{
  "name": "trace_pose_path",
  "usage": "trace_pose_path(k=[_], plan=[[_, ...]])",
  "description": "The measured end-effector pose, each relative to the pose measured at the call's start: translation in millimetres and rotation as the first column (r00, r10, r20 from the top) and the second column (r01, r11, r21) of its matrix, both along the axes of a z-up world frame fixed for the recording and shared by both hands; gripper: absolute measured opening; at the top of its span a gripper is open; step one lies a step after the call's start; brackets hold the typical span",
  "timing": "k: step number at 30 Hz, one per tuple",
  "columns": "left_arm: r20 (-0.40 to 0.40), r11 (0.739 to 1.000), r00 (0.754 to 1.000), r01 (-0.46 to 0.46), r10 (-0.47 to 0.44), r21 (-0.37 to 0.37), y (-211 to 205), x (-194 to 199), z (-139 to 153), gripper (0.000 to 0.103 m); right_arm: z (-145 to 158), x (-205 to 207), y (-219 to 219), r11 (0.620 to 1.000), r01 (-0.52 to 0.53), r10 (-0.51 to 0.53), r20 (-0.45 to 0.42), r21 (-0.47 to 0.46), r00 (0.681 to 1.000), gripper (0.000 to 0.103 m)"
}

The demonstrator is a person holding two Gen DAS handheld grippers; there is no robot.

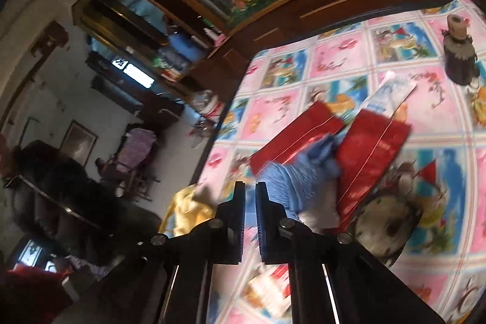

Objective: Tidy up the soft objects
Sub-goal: 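Lower the yellow towel into the tray and open the left tool while the right tool holds the blue towel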

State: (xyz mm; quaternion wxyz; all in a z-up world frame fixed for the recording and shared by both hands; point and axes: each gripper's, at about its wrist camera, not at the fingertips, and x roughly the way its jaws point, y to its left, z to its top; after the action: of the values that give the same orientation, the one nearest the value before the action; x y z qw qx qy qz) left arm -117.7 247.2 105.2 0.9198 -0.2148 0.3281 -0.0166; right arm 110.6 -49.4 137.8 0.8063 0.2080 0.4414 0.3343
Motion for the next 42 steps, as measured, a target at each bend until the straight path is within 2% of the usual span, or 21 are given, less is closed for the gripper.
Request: trace_pose_path(k=[2, 3, 6, 8, 10, 14, 17, 19, 21, 23, 26, 32, 33, 34, 35, 39, 42], plan=[[0.004, 1.0, 1.0, -0.016, 0.016, -0.002, 4, -7, 1, 0.041, 6, -15, 8, 0.995, 0.014, -0.007, 0.073, -0.1, 0.997, 0.008], [0.006, 1.0, 1.0, -0.02, 0.02, 0.002, 5, -10, 2, 0.041, 7, -22, 13, 0.989, 0.018, -0.002, 0.108, -0.148, 0.994, 0.012], [0.011, 1.0, 1.0, -0.028, 0.028, 0.009, 6, -16, 2, 0.041, 3, -33, 28, 0.969, 0.026, 0.012, 0.153, -0.246, 0.988, 0.018], [0.013, 0.999, 0.999, -0.032, 0.032, 0.006, 8, -18, 1, 0.041, -8, -32, 38, 0.959, 0.008, 0.033, 0.139, -0.285, 0.99, 0.041], [0.014, 0.999, 0.999, -0.034, 0.034, 0.001, 10, -18, 0, 0.041, -22, -28, 47, 0.951, 0.003, 0.032, 0.106, -0.31, 0.994, 0.052], [0.014, 0.999, 0.999, -0.034, 0.034, -0.001, 14, -18, -2, 0.041, -52, -18, 65, 0.913, 0.028, 0.0, 0.069, -0.407, 0.998, 0.054], [0.009, 0.999, 0.999, -0.033, 0.033, -0.01, 19, -17, -5, 0.041, -71, -5, 76, 0.906, 0.053, -0.045, 0.03, -0.421, 0.999, 0.055], [0.005, 0.999, 0.999, -0.035, 0.036, -0.014, 22, -18, -8, 0.041, -77, -3, 80, 0.906, 0.071, -0.059, 0.043, -0.417, 0.997, 0.055], [0.003, 0.999, 0.999, -0.042, 0.042, -0.018, 24, -18, -9, 0.041, -78, -3, 86, 0.901, 0.097, -0.068, 0.083, -0.422, 0.994, 0.053], [0.002, 0.998, 0.999, -0.051, 0.051, -0.025, 29, -19, -11, 0.041, -77, -6, 91, 0.896, 0.101, -0.055, 0.117, -0.432, 0.992, 0.042], [0.005, 0.997, 0.998, -0.064, 0.064, -0.035, 37, -21, -12, 0.041, -71, -12, 90, 0.9, 0.105, -0.045, 0.149, -0.423, 0.988, 0.035], [0.026, 0.994, 0.994, -0.102, 0.102, -0.03, 54, -29, -4, 0.041, -36, -26, 75, 0.922, 0.157, -0.076, 0.23, -0.355, 0.97, 0.032], [0.028, 0.993, 0.993, -0.113, 0.113, -0.025, 58, -30, -3, 0.041, -27, -29, 71, 0.927, 0.164, -0.082, 0.244, -0.337, 0.966, 0.028], [0.028, 0.992, 0.992, -0.124, 0.124, -0.02, 61, -31, -3, 0.041, -20, -32, 68, 0.935, 0.16, -0.08, 0.251, -0.316, 0.965, 0.011], [0.025, 0.99, 0.99, -0.137, 0.137, -0.016, 66, -31, -3, 0.041, -11, -36, 65, 0.945, 0.154, -0.078, 0.259, -0.29, 0.963, 0.005], [-0.002, 0.983, 0.983, -0.183, 0.183, 0.003, 81, -29, -9, 0.041, 22, -56, 68, 0.962, 0.116, -0.034, 0.315, -0.246, 0.948, 0.005], [-0.047, 0.973, 0.973, -0.223, 0.226, 0.059, 88, -23, -21, 0.041, 27, -62, 81, 0.957, 0.061, 0.037, 0.327, -0.284, 0.944, 0.007]])
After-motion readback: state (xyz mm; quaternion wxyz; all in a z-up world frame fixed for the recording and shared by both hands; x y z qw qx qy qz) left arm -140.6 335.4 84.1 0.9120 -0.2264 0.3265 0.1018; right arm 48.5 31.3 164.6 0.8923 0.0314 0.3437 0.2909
